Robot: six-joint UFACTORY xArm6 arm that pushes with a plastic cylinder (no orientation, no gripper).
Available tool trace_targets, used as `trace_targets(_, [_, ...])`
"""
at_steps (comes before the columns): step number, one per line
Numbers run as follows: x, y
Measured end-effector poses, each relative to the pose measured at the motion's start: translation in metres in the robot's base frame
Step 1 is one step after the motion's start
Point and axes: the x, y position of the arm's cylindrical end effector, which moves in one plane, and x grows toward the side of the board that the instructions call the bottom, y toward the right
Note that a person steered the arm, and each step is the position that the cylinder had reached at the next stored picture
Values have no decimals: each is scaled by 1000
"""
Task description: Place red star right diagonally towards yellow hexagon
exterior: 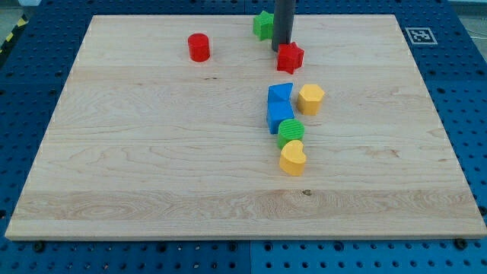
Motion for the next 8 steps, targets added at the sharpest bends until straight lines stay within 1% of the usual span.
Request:
trace_targets(2, [7, 1])
trace_targets(4, [7, -38])
trace_targets(7, [55, 15])
trace_targets(8, [56, 30])
